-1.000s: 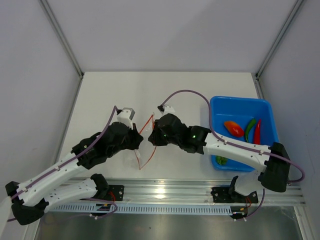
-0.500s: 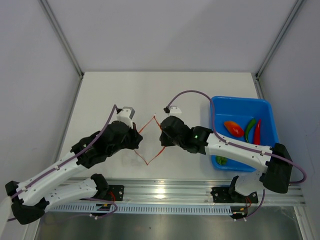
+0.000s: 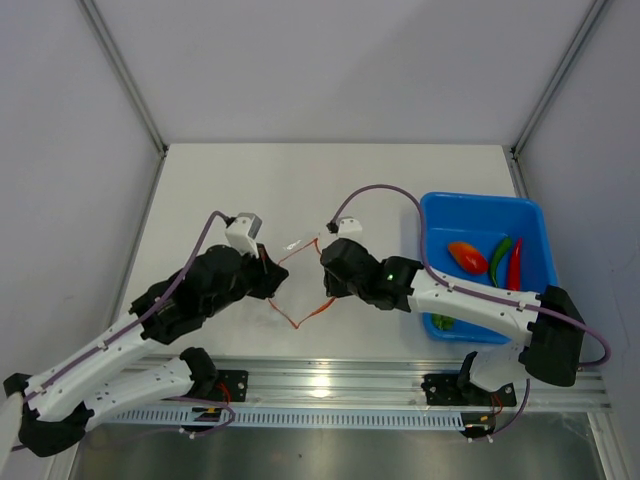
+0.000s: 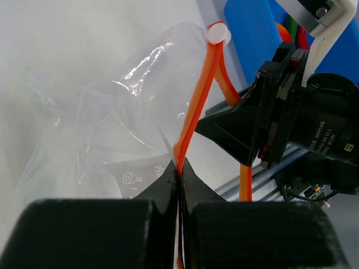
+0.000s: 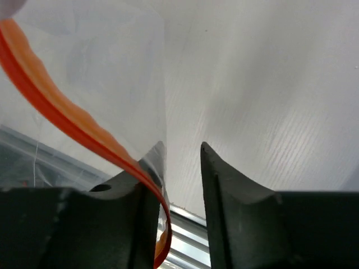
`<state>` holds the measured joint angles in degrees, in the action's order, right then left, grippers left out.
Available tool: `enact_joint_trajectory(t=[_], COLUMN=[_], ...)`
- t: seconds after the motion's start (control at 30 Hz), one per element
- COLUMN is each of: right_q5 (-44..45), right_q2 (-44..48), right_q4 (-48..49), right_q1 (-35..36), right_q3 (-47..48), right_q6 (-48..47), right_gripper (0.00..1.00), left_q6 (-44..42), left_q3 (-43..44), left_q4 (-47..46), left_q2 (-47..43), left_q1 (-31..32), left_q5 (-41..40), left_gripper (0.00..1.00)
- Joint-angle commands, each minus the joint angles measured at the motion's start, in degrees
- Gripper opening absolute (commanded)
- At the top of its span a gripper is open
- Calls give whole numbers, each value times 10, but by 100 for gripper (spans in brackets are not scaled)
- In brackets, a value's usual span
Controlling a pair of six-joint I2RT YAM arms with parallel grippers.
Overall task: Place the food in the zip-top bag and seal the zipper
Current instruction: Open the zipper of the food storage bag at the center of the board.
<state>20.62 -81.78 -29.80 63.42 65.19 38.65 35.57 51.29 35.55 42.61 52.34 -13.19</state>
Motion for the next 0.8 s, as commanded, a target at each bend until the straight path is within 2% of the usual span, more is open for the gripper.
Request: enact_joint_trajectory(t=[0.0, 0.03, 0.13, 0.2, 0.23, 0.37, 0.6, 0.77], right_q5=[42, 47, 60, 66, 70, 105, 131, 137], right_q2=[5, 8, 28, 41, 44, 63, 174, 266], right_q4=[-13, -14, -26, -41, -49, -95, -126, -163], right_q1=[13, 17, 25, 25, 24, 24, 19, -20], right_q3=[13, 14, 22, 29, 33, 56, 59, 47], right_q6=[-16, -17, -19, -21, -22, -22, 2, 1], right_gripper=[38, 54, 79, 85, 91, 99, 99, 99], left_q6=[5, 6, -1, -8, -12, -23, -41, -49], left_q3=[-7, -7, -6, -3, 0, -2, 7, 11], left_q4=[-15, -12, -8, -9, -17, -39, -49, -59], left_q2=[-7, -8, -1, 5, 13, 34, 69, 84], left_q1=[-3, -3, -3, -2, -3, -3, -3, -3], left_q5=[-11, -23, -39, -40, -36, -29, -43, -44], left_gripper=[1, 1, 1, 1, 1, 1, 1, 1])
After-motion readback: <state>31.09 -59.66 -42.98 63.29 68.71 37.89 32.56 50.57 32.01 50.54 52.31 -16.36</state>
